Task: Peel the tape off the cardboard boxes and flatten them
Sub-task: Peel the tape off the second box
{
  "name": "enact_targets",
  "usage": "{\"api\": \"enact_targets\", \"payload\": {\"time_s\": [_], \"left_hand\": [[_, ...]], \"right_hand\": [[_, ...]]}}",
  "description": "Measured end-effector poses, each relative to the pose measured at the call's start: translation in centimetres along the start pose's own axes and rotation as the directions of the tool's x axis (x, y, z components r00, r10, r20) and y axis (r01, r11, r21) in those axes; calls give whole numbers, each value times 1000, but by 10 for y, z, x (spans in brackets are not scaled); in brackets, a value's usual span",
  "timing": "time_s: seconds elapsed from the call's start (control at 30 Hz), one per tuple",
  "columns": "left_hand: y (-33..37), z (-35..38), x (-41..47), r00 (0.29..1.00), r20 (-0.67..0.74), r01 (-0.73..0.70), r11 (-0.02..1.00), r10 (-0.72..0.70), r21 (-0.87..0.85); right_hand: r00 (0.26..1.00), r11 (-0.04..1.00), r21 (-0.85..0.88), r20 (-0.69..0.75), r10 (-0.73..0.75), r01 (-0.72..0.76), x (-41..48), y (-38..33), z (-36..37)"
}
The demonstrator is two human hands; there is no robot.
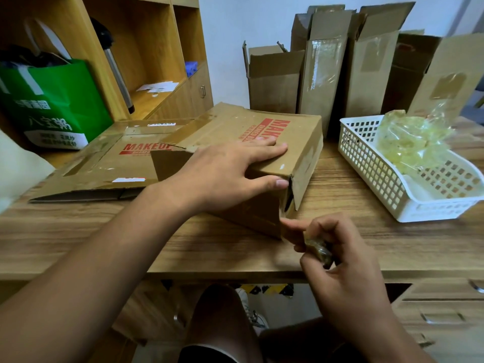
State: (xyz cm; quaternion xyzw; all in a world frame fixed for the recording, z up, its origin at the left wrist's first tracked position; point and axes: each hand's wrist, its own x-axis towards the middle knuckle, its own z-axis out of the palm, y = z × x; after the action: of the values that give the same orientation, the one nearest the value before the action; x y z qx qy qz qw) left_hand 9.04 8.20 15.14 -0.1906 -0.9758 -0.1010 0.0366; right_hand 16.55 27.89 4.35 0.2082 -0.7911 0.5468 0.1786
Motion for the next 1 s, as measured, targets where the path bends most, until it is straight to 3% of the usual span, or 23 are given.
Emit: {"api": "enact_targets", "payload": {"time_s": [0.37,0.73,0.9,1.0], "left_hand": [[-1,4,2,999,-39,2,1000,-3,-7],[1,8,2,996,-93,12,1000,-10,14],[1,11,2,993,-117,12,1000,-12,-6],[-6,5,1,997,-74,-11,1000,9,-23]], "right_hand": [[999,999,6,-10,-41,41,2,-8,18],[986,996,89,163,-35,20,-3,-17,37],[996,980,201,85,-24,6,-2,-16,26],[999,984,176,30,-36,30,-1,-20,19]]}}
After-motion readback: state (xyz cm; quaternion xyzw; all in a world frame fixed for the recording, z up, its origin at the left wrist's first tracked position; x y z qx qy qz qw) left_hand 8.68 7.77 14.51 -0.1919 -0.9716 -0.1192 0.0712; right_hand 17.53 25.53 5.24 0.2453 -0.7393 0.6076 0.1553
